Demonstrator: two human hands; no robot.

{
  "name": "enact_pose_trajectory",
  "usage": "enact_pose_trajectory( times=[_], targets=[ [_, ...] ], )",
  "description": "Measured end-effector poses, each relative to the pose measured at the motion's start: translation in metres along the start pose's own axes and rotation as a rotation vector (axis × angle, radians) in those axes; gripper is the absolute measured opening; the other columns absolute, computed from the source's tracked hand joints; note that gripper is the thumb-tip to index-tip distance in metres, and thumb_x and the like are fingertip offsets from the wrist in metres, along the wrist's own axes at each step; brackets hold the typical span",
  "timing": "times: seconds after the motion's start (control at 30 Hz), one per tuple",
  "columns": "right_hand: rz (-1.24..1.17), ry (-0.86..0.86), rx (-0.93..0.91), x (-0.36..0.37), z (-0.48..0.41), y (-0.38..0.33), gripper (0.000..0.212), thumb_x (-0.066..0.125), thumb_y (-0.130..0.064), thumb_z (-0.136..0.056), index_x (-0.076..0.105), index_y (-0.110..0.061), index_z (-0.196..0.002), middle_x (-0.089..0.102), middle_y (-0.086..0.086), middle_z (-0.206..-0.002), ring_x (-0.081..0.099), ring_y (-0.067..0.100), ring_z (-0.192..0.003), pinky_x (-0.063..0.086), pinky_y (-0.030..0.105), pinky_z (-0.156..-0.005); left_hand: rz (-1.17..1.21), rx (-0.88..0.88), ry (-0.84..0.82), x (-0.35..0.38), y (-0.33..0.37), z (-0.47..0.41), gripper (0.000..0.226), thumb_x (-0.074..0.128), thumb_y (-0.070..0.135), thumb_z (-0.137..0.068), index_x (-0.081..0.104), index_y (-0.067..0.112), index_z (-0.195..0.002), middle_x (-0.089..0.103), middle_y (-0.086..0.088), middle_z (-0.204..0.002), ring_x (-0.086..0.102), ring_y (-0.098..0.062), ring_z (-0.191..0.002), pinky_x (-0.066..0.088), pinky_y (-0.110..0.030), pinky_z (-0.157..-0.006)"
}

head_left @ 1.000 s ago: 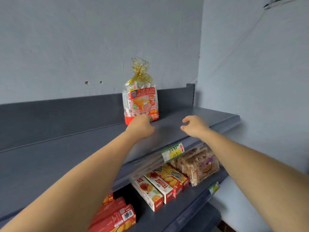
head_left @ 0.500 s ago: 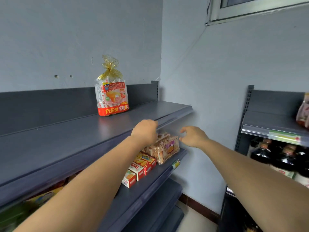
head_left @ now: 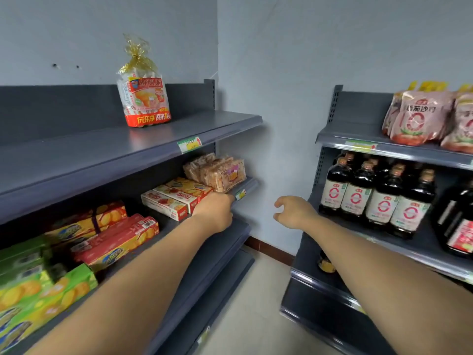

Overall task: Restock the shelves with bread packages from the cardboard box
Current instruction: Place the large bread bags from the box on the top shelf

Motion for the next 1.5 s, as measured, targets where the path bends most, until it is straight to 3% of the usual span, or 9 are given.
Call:
enact_pose_trajectory(
  times=[0.23, 0.33, 0.57, 0.7, 0.87, 1.03, 1.2, 1.3, 1.5],
  targets=[
    [0.085, -0.125, 0.154, 0.064, 0.153, 0.043, 0.046, 0.054, -0.029, -0.094, 0.048, -0.019, -0.138, 0.047, 0.004, -0.143, 0.045, 0.026, -0.128, 0.042, 0.034, -0.103, 0.028, 0.118, -0.162, 0.06, 0.032, 0.116, 0.036, 0.055, 0.018, -0.092, 0.055, 0.013, -0.128, 0.057, -0.01, -0.127, 0.055, -0.028, -0.115, 0.05, -0.037, -0.094],
    [0.095, -0.093, 0.15, 0.066, 0.157, 0.045, 0.046, 0.054, -0.029, -0.093, 0.048, -0.017, -0.137, 0.049, 0.005, -0.141, 0.048, 0.026, -0.126, 0.043, 0.033, -0.101, 0.034, 0.106, -0.136, 0.063, 0.026, 0.121, 0.037, 0.054, 0.016, -0.091, 0.055, 0.013, -0.128, 0.056, -0.009, -0.128, 0.055, -0.028, -0.116, 0.049, -0.04, -0.096],
    [0.04, -0.091, 0.165, 0.074, 0.205, 0.039, 0.033, 0.052, -0.023, -0.095, 0.06, -0.006, -0.122, 0.058, 0.012, -0.127, 0.055, 0.028, -0.113, 0.046, 0.032, -0.092, 0.057, 0.137, -0.175, 0.071, 0.039, 0.157, 0.029, 0.053, 0.011, -0.089, 0.059, 0.007, -0.117, 0.059, -0.011, -0.113, 0.057, -0.029, -0.103, 0.051, -0.04, -0.086],
    [0.013, -0.102, 0.203, 0.084, 0.256, 0.055, 0.037, 0.053, -0.025, -0.096, 0.056, -0.008, -0.128, 0.055, 0.011, -0.131, 0.052, 0.028, -0.118, 0.045, 0.034, -0.095, 0.066, 0.164, -0.225, 0.089, 0.066, 0.195, 0.033, 0.054, 0.015, -0.091, 0.058, 0.006, -0.122, 0.059, -0.012, -0.122, 0.056, -0.03, -0.113, 0.049, -0.039, -0.093],
    [0.021, -0.112, 0.258, 0.086, 0.302, 0.095, 0.039, 0.056, -0.028, -0.094, 0.057, -0.01, -0.128, 0.054, 0.009, -0.133, 0.051, 0.029, -0.119, 0.045, 0.037, -0.097, 0.046, 0.206, -0.26, 0.107, 0.105, 0.226, 0.027, 0.053, 0.016, -0.091, 0.057, 0.005, -0.115, 0.058, -0.013, -0.119, 0.055, -0.031, -0.11, 0.046, -0.036, -0.084],
    [0.005, -0.135, 0.291, 0.093, 0.348, 0.141, 0.041, 0.056, -0.029, -0.094, 0.055, -0.016, -0.132, 0.052, 0.006, -0.138, 0.049, 0.027, -0.123, 0.044, 0.036, -0.1, 0.06, 0.187, -0.312, 0.135, 0.151, 0.257, 0.043, 0.053, 0.019, -0.093, 0.048, 0.016, -0.136, 0.052, -0.008, -0.136, 0.051, -0.029, -0.122, 0.046, -0.039, -0.098],
    [-0.004, -0.189, 0.324, 0.114, 0.403, 0.197, 0.04, 0.058, -0.028, -0.092, 0.056, -0.016, -0.13, 0.056, 0.006, -0.132, 0.052, 0.028, -0.12, 0.047, 0.039, -0.098, 0.128, 0.14, -0.361, 0.175, 0.207, 0.3, 0.045, 0.053, 0.021, -0.094, 0.047, 0.018, -0.139, 0.053, -0.006, -0.137, 0.051, -0.026, -0.122, 0.046, -0.033, -0.096],
    [-0.004, -0.228, 0.341, 0.131, 0.43, 0.229, 0.038, 0.058, -0.028, -0.091, 0.058, -0.013, -0.127, 0.058, 0.007, -0.129, 0.054, 0.028, -0.117, 0.047, 0.038, -0.096, 0.157, 0.106, -0.405, 0.206, 0.235, 0.323, 0.046, 0.054, 0.023, -0.094, 0.046, 0.02, -0.139, 0.05, -0.003, -0.141, 0.049, -0.025, -0.125, 0.045, -0.036, -0.102],
    [0.003, -0.311, 0.38, 0.161, 0.459, 0.284, 0.044, 0.055, -0.032, -0.094, 0.051, -0.019, -0.136, 0.047, 0.002, -0.144, 0.045, 0.025, -0.13, 0.038, 0.034, -0.103, 0.165, 0.129, -0.479, 0.26, 0.285, 0.343, 0.045, 0.054, 0.024, -0.094, 0.047, 0.02, -0.138, 0.05, -0.001, -0.14, 0.046, -0.022, -0.129, 0.042, -0.034, -0.103]
  ],
)
Point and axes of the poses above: each hand's wrist, its own z-axis away from the middle knuckle, its own x-axis out of the palm, y = z × x, the point moved 10 cm from there along -z, towards the middle knuckle
